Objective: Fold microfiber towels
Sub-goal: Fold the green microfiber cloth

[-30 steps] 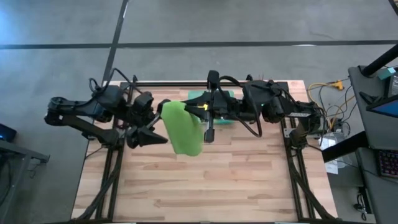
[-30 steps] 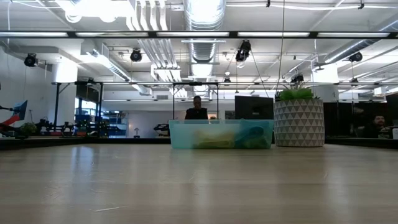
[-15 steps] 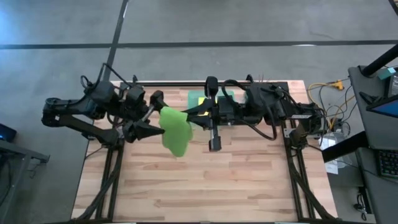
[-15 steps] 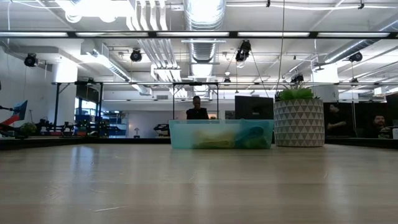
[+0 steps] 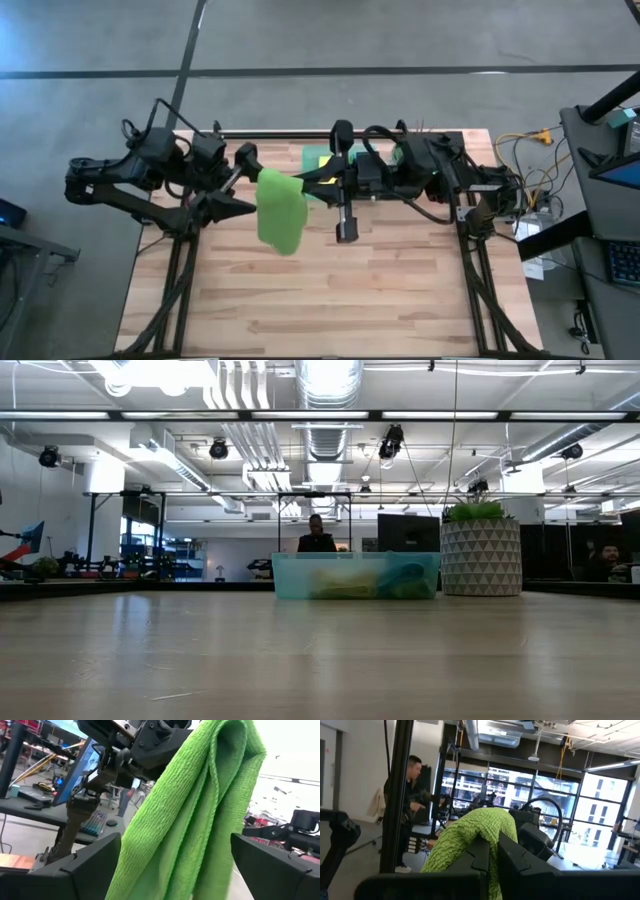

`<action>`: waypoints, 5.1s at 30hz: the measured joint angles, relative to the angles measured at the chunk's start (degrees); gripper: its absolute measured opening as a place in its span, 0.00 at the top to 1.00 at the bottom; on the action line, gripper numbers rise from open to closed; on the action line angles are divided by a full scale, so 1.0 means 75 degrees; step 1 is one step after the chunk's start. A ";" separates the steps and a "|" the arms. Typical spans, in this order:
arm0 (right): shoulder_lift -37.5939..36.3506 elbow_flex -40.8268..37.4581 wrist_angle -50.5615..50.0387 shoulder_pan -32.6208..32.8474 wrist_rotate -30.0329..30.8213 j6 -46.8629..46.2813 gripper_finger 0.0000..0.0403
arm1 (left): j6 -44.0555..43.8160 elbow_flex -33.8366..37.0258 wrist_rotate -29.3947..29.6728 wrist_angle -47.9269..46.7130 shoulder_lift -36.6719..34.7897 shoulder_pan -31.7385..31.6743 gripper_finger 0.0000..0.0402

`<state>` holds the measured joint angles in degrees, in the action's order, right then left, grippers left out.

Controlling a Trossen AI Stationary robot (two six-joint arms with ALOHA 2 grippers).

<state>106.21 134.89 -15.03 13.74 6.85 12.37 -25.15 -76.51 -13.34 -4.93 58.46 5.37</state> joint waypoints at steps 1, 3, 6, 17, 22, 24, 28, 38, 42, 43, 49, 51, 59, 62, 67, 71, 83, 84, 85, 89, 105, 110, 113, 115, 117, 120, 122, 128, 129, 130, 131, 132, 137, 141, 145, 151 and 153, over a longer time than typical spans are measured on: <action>0.0000 0.0000 -0.0003 0.0000 -0.0003 -0.0004 0.98 | 0.0000 0.0000 -0.0018 -0.0004 0.0000 0.0000 0.11; 0.0003 0.0000 -0.0009 0.0000 -0.0124 -0.0027 0.98 | 0.0000 -0.0006 -0.0114 -0.0005 0.0000 0.0000 0.11; 0.0006 0.0000 0.0076 -0.0006 -0.0253 -0.0049 0.98 | 0.0000 -0.0006 -0.0319 0.0115 0.0000 0.0000 0.11; 0.0012 0.0000 0.0230 -0.0006 -0.0872 -0.0204 0.98 | -0.0354 -0.0009 -0.1234 0.0405 0.0099 0.0005 0.11; 0.0078 -0.0005 0.0572 -0.0006 -0.1513 -0.0345 0.98 | -0.0344 -0.0023 -0.1220 0.0408 0.0291 -0.0003 0.11; 0.0085 -0.0009 0.0580 -0.0006 -0.1677 -0.0454 0.98 | -0.0343 -0.0037 -0.1119 0.0406 0.0332 -0.0007 0.11; 0.0069 -0.0009 0.0570 0.0000 -0.1716 -0.0613 0.98 | -0.0386 -0.0038 -0.0570 0.0426 0.0319 -0.0010 0.11; -0.0023 0.0012 0.0442 0.0032 -0.1716 -0.0653 0.98 | -0.0422 -0.0059 0.0044 0.0394 0.0168 -0.0015 0.01; -0.0015 0.0012 0.0454 0.0032 -0.1716 -0.0653 0.98 | -0.0431 -0.0058 0.0040 0.0405 0.0178 -0.0015 0.01; -0.0015 0.0012 0.0463 0.0030 -0.1716 -0.0653 0.98 | -0.0431 -0.0058 0.0029 0.0403 0.0181 -0.0015 0.01; -0.0015 0.0011 0.0452 -0.0119 -0.1716 -0.0706 0.98 | -0.0428 -0.0058 -0.0376 0.0444 0.0184 -0.0015 0.00; -0.0012 0.0009 0.0452 -0.0197 -0.1716 -0.0709 0.98 | -0.0431 -0.0058 -0.0514 0.0444 0.0184 -0.0006 0.00; -0.0012 -0.0035 0.0429 -0.0461 -0.1719 -0.0852 0.98 | -0.0609 -0.0047 -0.0915 0.0464 0.0287 0.0000 0.00; 0.0056 -0.0050 0.0439 -0.0523 -0.1720 -0.0856 0.98 | -0.0609 -0.0047 -0.1005 0.0464 0.0306 0.0000 0.00; 0.0129 -0.0082 0.0188 -0.0637 -0.1742 -0.1001 0.98 | -0.0609 -0.0038 -0.1048 0.0483 0.0303 0.0000 0.00; 0.0166 -0.0087 0.0134 -0.0736 -0.1739 -0.1050 0.98 | -0.0615 -0.0047 -0.1180 0.0487 0.0295 0.0000 0.00; 0.0166 -0.0087 0.0038 -0.0955 -0.1707 -0.1051 0.98 | -0.0609 -0.0006 -0.1196 0.0464 0.0406 0.0002 0.00; 0.0166 -0.0087 0.0035 -0.0956 -0.1706 -0.1053 0.98 | -0.0609 -0.0006 -0.1196 0.0461 0.0435 0.0001 0.00; 0.0166 -0.0087 0.0035 -0.0956 -0.1704 -0.1053 0.98 | -0.0609 -0.0006 -0.1190 0.0461 0.0464 0.0003 0.00; 0.0166 -0.0087 0.0041 -0.0956 -0.1704 -0.1053 0.98 | -0.0606 -0.0006 -0.1016 0.0422 0.0568 0.0003 0.00; 0.0166 -0.0087 0.0044 -0.0956 -0.1698 -0.1049 0.98 | -0.0533 0.0000 -0.0995 0.0391 0.0592 0.0003 0.33; 0.0166 -0.0087 0.0044 -0.0956 -0.1695 -0.1047 0.98 | -0.0501 0.0000 -0.0992 0.0388 0.0592 0.0003 0.47; 0.0163 -0.0087 0.0044 -0.0956 -0.1695 -0.1044 0.98 | -0.0182 0.0000 -0.0992 0.0377 0.0592 0.0003 0.54; 0.0163 -0.0087 0.0044 -0.0956 -0.1695 -0.1046 0.98 | -0.0137 0.0000 -0.0992 0.0377 0.0592 0.0003 0.58; 0.0163 -0.0087 0.0041 -0.0956 -0.1695 -0.1045 0.98 | -0.0137 0.0000 -0.0992 0.0365 0.0592 0.0003 0.62; 0.0163 -0.0087 0.0038 -0.0956 -0.1695 -0.0999 0.98 | -0.0137 0.0000 -0.0992 0.0348 0.0592 0.0003 0.67; 0.0163 -0.0087 0.0038 -0.0956 -0.1695 -0.0990 0.98 | -0.0137 0.0000 -0.0992 0.0343 0.0592 0.0003 0.71; 0.0163 -0.0087 0.0029 -0.0956 -0.1695 -0.0959 0.98 | -0.0137 0.0000 -0.0992 0.0345 0.0586 0.0003 0.82; 0.0163 -0.0087 0.0020 -0.0956 -0.1695 -0.0951 0.98 | -0.0137 0.0000 -0.0992 0.0343 0.0586 0.0003 0.84; 0.0163 -0.0087 -0.0003 -0.0956 -0.1695 -0.0919 0.98 | -0.0134 0.0000 -0.0992 0.0345 0.0586 0.0003 0.86; 0.0158 -0.0087 -0.0058 -0.0956 -0.1693 -0.0865 0.98 | -0.0134 0.0000 -0.0992 0.0342 0.0586 0.0003 0.88; 0.0157 -0.0087 -0.0112 -0.0956 -0.1690 -0.0838 0.98 | -0.0134 0.0000 -0.0992 0.0342 0.0582 0.0003 0.90; 0.0154 -0.0087 -0.0237 -0.0956 -0.1687 -0.0823 0.98 | -0.0120 0.0000 -0.0978 0.0339 0.0541 0.0000 0.98; 0.0151 -0.0087 -0.0298 -0.0956 -0.1637 -0.0823 0.98 | -0.0004 0.0000 -0.0952 0.0339 0.0530 0.0000 0.98; 0.0143 -0.0087 -0.0451 -0.0956 -0.1404 -0.0820 0.96 | 0.0057 0.0000 -0.0934 0.0306 0.0516 0.0000 0.98; 0.0046 -0.0087 -0.0624 -0.0956 -0.1302 -0.0821 0.86 | 0.0083 0.0000 -0.0731 0.0048 0.0486 -0.0006 0.98; -0.0013 -0.0087 -0.0650 -0.0956 -0.1302 -0.0789 0.83 | 0.0206 0.0000 -0.0631 -0.0126 0.0478 -0.0009 0.98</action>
<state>106.12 134.24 -19.90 6.57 -2.92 6.45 -23.61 -76.51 -18.07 -5.88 62.04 5.30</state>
